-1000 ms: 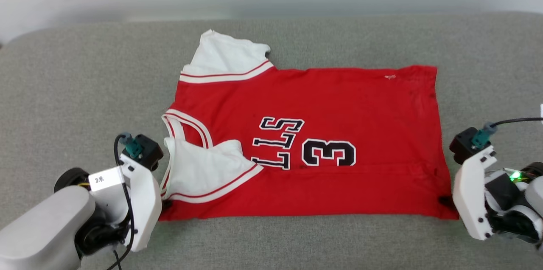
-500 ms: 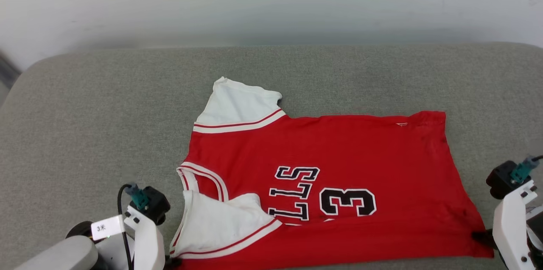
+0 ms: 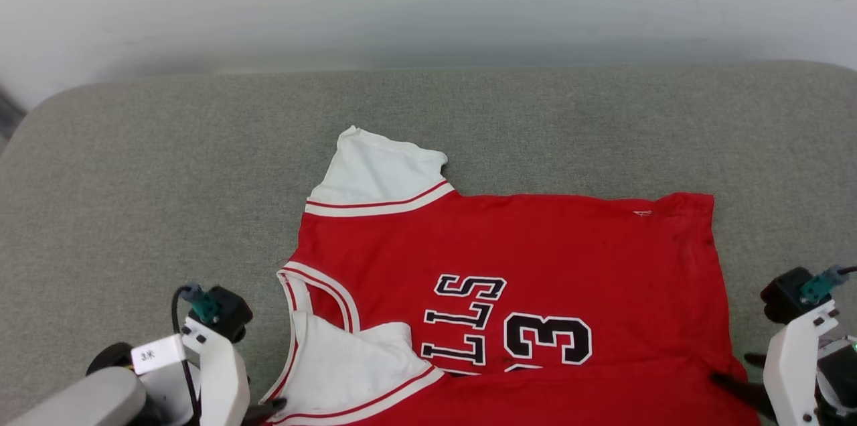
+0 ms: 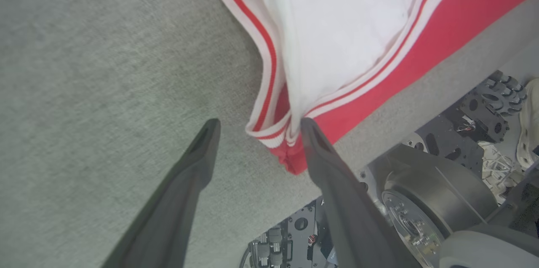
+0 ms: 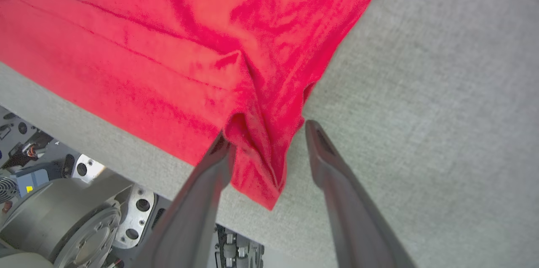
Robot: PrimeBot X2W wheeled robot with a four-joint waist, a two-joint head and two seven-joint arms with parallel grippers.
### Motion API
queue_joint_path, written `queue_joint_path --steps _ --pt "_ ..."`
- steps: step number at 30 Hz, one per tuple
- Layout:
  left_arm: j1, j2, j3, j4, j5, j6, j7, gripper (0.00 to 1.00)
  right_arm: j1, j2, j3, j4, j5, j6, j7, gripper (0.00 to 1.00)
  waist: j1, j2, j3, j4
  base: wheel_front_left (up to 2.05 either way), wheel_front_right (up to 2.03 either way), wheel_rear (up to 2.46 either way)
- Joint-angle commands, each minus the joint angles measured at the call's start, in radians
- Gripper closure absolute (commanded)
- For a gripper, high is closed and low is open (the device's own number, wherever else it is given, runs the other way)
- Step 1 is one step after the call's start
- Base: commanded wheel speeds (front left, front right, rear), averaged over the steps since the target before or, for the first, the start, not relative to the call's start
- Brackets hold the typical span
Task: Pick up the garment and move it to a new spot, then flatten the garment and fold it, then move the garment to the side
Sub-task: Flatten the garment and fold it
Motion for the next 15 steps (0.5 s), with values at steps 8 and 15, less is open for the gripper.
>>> queue_joint_path --steps 8,15 --pt "-0.135 0.06 0.113 -0.053 0.088 0.052 -0.119 0.0 -0.023 0.074 -0.199 -0.035 -0.14 -0.001 -0.264 0.0 0.0 0.0 -0.021 -0.01 0.0 0.0 0.0" --pt "-0.274 0.034 0.177 -0.016 0.179 0.095 -0.198 0.0 0.005 0.218 -0.404 -0.091 -0.337 -0.001 -0.467 0.0 0.0 0.0 0.033 -0.044 0.0 0.0 0.0"
